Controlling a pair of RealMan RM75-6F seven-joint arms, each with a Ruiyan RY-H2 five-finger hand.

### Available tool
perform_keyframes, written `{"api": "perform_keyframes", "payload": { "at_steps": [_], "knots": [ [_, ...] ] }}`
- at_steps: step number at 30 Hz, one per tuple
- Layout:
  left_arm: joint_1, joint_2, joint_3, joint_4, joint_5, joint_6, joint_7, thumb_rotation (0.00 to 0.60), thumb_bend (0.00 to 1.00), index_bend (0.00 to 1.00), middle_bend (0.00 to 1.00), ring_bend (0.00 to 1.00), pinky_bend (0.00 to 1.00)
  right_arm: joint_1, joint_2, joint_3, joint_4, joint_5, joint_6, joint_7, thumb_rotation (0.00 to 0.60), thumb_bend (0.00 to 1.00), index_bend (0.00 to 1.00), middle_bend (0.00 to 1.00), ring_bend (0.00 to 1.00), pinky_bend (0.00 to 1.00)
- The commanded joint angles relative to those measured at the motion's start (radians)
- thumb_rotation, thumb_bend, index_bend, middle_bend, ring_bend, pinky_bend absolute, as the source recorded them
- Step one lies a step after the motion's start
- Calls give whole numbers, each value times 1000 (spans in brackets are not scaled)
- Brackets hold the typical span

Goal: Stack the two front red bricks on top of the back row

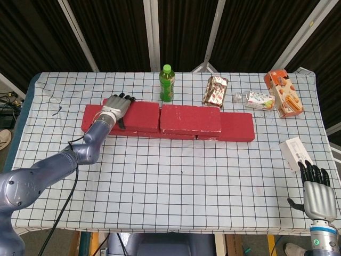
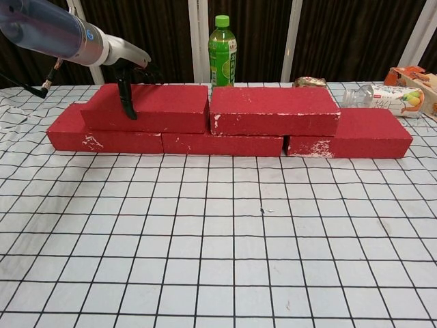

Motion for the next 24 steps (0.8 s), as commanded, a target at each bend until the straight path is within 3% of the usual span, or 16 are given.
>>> {"api": "perform_keyframes", "payload": {
  "at_steps": [1,6,16,20,24],
  "knots": [
    [-1,6,-3,-7,2,3,-2,600,12,75,38,7,129,0,0,0,-1,1,0,-2,600,193,0,0,0,0],
    [-1,45,-13,-53,18,9,-10,600,0,41,9,0,129,0,1,0,-4,6,0,-6,600,193,0,0,0,0],
    [29,236,19,-257,47,99,-33,600,0,0,9,0,96,0,5,-2,-1,4,-2,2,600,192,0,0,0,0],
    [135,335,4,-373,167,214,-103,600,9,33,70,0,96,-2,8,-2,-3,-2,2,12,600,192,0,0,0,0],
    [257,362,3,-381,266,289,-175,600,13,106,115,0,96,-1,6,-6,-6,-10,0,10,600,193,0,0,0,0]
  ]
}}
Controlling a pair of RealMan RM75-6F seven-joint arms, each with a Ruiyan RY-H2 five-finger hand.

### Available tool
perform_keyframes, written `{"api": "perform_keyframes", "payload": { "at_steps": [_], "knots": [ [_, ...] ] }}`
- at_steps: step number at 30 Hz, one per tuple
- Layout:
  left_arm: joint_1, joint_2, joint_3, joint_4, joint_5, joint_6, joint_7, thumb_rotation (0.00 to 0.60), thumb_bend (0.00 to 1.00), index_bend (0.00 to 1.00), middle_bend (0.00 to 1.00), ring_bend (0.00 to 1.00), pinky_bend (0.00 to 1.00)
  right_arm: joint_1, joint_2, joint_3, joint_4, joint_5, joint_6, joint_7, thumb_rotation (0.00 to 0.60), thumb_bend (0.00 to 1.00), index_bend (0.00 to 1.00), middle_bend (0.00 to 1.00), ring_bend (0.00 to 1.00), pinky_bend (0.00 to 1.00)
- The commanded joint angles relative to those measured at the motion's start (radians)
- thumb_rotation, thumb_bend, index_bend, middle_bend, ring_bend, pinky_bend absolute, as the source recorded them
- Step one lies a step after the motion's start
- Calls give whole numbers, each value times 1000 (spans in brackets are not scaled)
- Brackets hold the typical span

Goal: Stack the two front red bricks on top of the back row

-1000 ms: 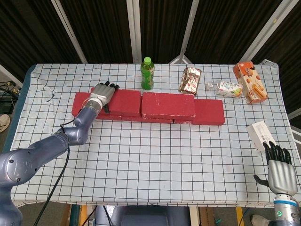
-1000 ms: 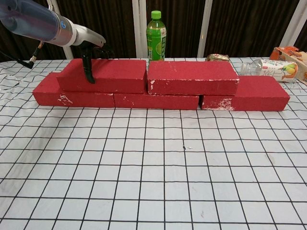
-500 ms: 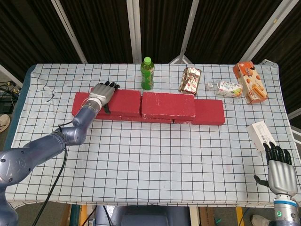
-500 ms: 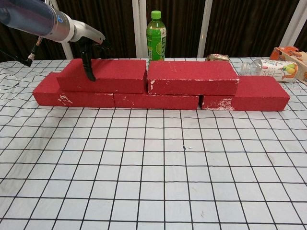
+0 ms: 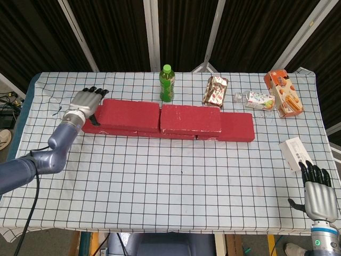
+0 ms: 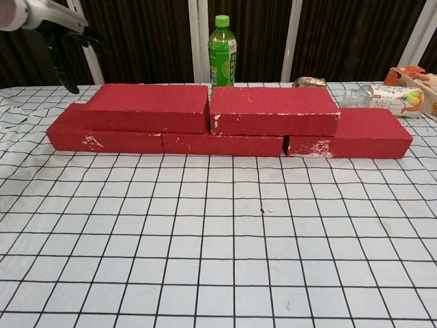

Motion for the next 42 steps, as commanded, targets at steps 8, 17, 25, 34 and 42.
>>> {"api": "perform_keyframes", "payload": {
  "at_steps": [8,17,25,34,42],
  "knots": [
    [241,3,-40,94,221,22,-146,600,13,157,165,0,97,6,-13,-6,-8,-8,-4,-21,600,192,0,0,0,0],
    [272,-56,-83,173,258,-48,-131,600,13,136,171,0,97,9,-16,-6,-5,-2,-10,-25,600,192,0,0,0,0],
    [262,-103,-110,194,252,-69,-80,600,13,149,171,0,97,10,-13,-5,0,0,-13,-16,600,193,0,0,0,0],
    [248,-122,-118,192,212,-75,-26,600,13,148,169,0,95,11,-11,-5,4,0,-18,-6,600,193,0,0,0,0],
    [230,-142,-116,195,169,-89,21,600,13,141,176,0,93,9,-7,-5,3,-2,-15,1,600,193,0,0,0,0]
  ]
}}
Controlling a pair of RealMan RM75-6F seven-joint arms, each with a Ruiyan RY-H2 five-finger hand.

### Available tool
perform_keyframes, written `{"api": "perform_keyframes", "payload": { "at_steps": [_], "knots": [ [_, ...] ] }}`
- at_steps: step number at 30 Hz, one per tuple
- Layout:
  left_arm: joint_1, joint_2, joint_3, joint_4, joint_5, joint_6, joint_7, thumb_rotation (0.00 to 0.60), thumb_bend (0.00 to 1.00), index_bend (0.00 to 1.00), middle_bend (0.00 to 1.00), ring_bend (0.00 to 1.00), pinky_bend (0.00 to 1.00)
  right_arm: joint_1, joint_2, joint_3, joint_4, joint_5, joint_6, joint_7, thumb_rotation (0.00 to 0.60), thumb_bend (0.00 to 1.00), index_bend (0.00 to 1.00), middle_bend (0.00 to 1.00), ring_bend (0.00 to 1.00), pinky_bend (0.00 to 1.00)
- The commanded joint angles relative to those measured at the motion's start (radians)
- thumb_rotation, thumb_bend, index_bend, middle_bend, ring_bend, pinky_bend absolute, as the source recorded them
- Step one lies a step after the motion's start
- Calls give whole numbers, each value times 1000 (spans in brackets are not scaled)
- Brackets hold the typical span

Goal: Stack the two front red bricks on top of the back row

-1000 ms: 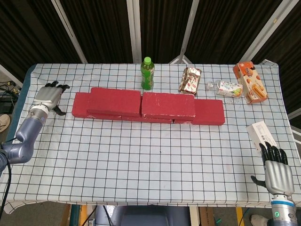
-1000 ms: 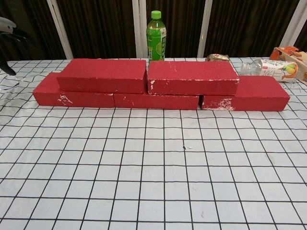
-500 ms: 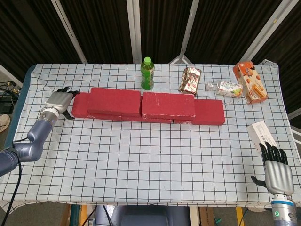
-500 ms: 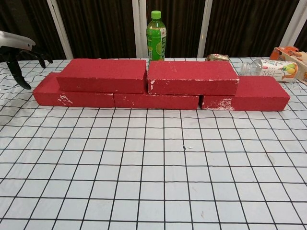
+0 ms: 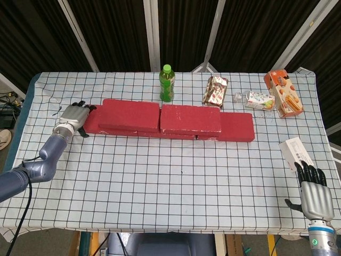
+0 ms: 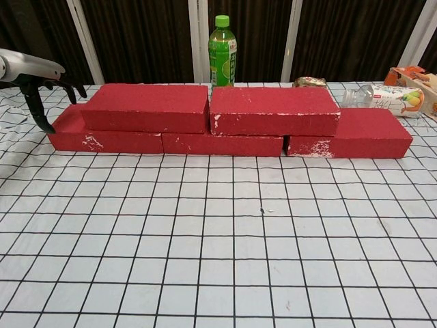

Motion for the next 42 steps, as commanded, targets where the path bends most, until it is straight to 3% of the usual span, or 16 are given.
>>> {"api": "perform_keyframes", "payload": {
  "at_steps": [1,30,32,38,42],
  "knots": [
    [-10,-9,-2,0,-15,-4,14,600,13,140,178,0,93,0,1,0,0,1,-1,1,600,193,0,0,0,0],
    [-44,-28,-6,-5,-81,-12,71,600,13,132,184,0,89,2,3,0,-1,6,-5,1,600,193,0,0,0,0],
    [-43,-26,-5,-9,-79,-15,71,600,13,149,187,0,89,1,3,-1,-2,6,-4,1,600,193,0,0,0,0],
    [-38,15,7,-43,-81,-8,74,600,13,323,249,0,89,1,4,-3,-2,6,-5,0,600,193,0,0,0,0],
    [-29,70,7,-86,-98,4,58,600,13,307,242,0,89,2,3,-3,-2,5,-7,0,600,193,0,0,0,0]
  ]
}}
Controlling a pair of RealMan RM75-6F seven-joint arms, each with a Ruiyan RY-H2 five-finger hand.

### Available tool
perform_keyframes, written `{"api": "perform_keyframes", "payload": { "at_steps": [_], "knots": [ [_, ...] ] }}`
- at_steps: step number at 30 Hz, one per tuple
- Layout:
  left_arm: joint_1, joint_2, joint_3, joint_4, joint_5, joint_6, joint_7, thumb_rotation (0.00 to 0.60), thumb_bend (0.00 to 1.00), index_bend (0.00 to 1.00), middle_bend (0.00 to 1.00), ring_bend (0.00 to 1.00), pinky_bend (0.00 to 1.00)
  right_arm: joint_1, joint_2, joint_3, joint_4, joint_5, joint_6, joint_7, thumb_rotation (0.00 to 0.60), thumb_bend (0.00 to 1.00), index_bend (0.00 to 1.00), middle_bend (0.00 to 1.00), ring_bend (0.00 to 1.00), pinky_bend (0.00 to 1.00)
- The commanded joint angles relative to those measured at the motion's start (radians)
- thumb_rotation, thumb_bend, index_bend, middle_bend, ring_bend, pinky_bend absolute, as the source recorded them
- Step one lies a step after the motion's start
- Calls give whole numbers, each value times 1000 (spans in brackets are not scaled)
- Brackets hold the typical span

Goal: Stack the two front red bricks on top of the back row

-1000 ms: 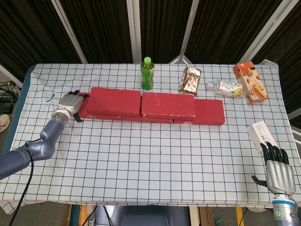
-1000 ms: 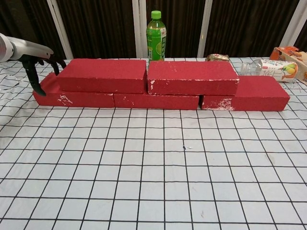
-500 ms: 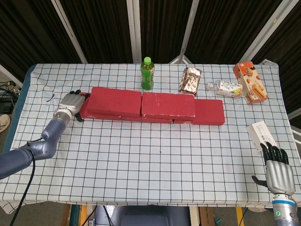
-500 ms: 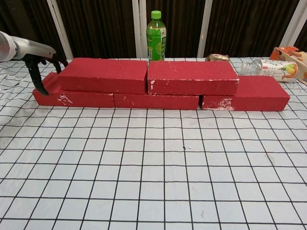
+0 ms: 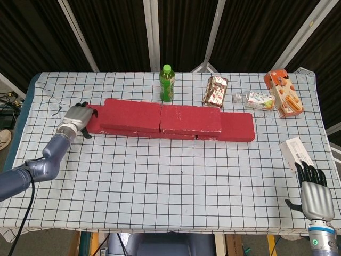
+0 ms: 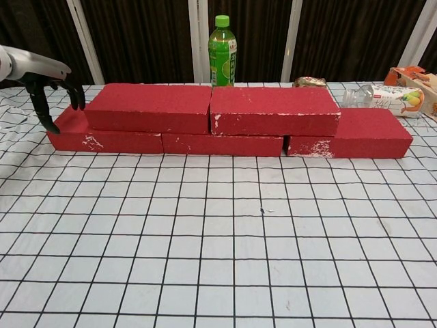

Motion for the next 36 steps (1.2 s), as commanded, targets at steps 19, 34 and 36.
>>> {"api": "perform_keyframes", "payload": {
  "at_steps": [19,34,36],
  "knots": [
    [735,277,46,-435,754,784,-435,600,23,134,11,0,126,0,-19,-24,33,-124,25,41,600,193,0,0,0,0],
    [956,146,29,-332,938,1065,-370,600,32,134,56,0,190,-18,5,-44,33,-205,50,82,600,192,0,0,0,0],
    [966,150,27,-345,950,1069,-356,600,33,134,58,0,190,-21,7,-45,32,-210,55,81,600,193,0,0,0,0]
  ]
}}
